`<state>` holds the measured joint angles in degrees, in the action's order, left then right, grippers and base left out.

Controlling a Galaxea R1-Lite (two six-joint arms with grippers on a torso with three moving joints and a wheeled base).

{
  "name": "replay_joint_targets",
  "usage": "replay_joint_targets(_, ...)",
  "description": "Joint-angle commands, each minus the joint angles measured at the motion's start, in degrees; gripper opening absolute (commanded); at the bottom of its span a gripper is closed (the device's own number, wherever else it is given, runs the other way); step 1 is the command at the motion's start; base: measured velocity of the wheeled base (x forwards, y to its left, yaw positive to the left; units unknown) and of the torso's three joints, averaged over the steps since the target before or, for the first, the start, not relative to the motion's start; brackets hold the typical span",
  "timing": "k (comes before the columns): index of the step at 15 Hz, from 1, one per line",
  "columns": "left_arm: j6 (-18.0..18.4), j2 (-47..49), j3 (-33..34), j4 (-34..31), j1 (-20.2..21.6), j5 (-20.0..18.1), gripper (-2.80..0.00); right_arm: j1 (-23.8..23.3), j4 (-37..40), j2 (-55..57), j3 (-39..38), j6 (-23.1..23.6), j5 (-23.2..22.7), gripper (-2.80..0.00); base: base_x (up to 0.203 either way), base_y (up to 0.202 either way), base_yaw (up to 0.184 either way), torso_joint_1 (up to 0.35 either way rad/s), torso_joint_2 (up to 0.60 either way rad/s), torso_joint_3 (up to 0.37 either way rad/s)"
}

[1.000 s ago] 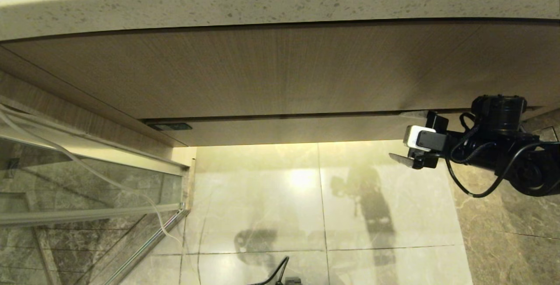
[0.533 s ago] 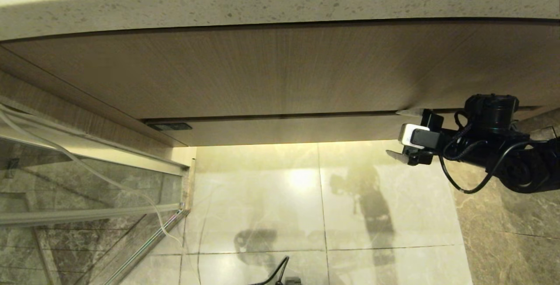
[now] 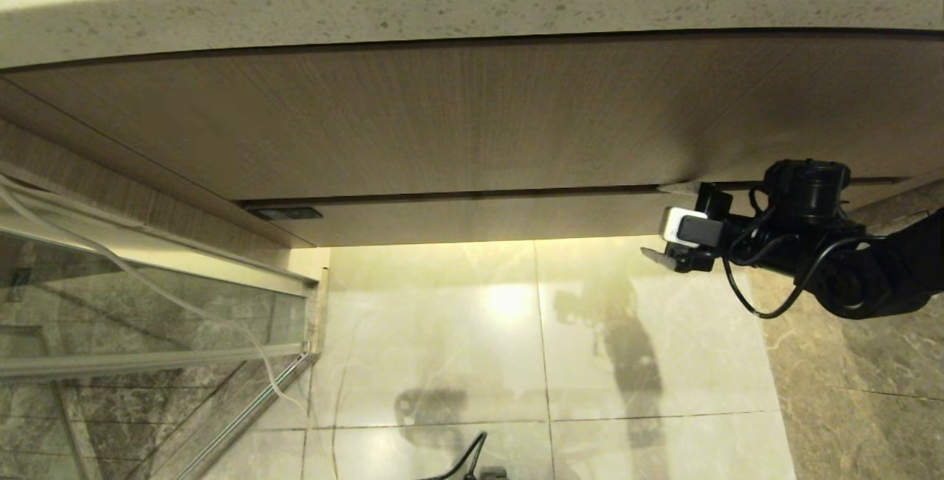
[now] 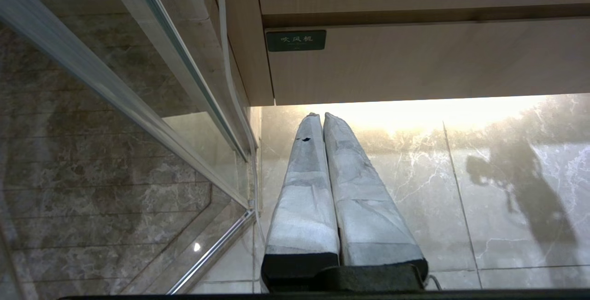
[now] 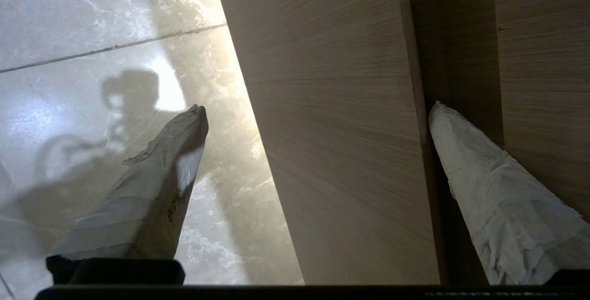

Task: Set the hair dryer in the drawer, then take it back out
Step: Pull open the drawer

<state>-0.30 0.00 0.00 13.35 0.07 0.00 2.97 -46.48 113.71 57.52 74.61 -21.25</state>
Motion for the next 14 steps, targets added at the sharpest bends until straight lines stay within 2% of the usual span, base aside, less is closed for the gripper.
replay_joint_targets(1,-0.05,0.00,2.29,0.10,0.01,0.00,-2.80,-0.16,-1.07,0.77,0.62,0.36,0.07,0.00,0.000,0.000,0.000,0.000,0.00,0.000)
replay_joint_targets(12,-0.05,0.00,2.29,0.10,0.01,0.00,-2.80,-0.87,4.27,0.96,0.14,1.01,2.12,0.00,0.000,0.000,0.000,0.000,0.00,0.000)
replay_joint_targets(14,-0.04,0.00,2.29,0.10,0.01,0.00,-2.80,-1.04,5.26,0.90,0.22,0.98,4.16,0.00,0.000,0.000,0.000,0.000,0.00,0.000)
